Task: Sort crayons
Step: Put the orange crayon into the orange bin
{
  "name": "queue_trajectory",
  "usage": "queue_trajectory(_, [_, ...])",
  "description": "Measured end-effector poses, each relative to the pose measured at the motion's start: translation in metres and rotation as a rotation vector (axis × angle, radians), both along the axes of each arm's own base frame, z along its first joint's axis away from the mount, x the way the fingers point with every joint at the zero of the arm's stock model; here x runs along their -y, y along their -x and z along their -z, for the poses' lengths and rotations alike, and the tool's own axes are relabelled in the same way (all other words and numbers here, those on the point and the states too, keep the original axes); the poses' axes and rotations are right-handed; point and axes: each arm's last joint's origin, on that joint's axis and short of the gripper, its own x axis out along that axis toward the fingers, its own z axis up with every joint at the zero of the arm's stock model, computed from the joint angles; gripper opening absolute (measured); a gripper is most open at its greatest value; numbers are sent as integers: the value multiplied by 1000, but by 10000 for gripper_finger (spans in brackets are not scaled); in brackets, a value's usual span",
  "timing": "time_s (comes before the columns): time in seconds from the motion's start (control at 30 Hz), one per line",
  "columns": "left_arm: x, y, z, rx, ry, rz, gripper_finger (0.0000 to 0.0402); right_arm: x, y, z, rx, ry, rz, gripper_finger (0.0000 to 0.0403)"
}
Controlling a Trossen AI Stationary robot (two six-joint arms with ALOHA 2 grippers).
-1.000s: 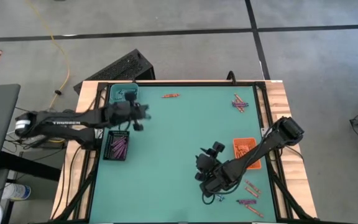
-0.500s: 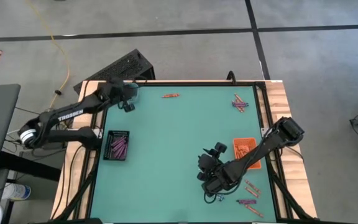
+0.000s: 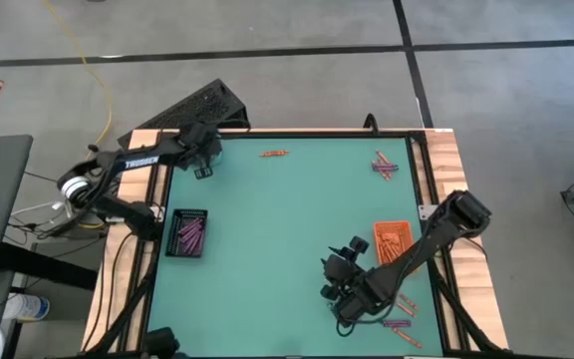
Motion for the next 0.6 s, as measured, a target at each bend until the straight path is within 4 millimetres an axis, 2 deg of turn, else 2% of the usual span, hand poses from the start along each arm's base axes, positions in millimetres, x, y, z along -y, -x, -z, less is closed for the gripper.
queue_trajectory(0.17, [0,-3,-8,71,-17,-30,140,-9,12,0,-6,-9,0,180])
queue_trajectory(0.27, [4,-6,-23,119,-47,-29,159,-15,18,-1,-55,-53,-10,180])
queue_trajectory(0.4, [17,-12,-42,183,-67,7,168,-27,29,-5,-144,-149,-21,180])
queue_trajectory(0.6, [48,-22,-70,387,-58,105,169,-51,54,-9,-302,-329,-29,180])
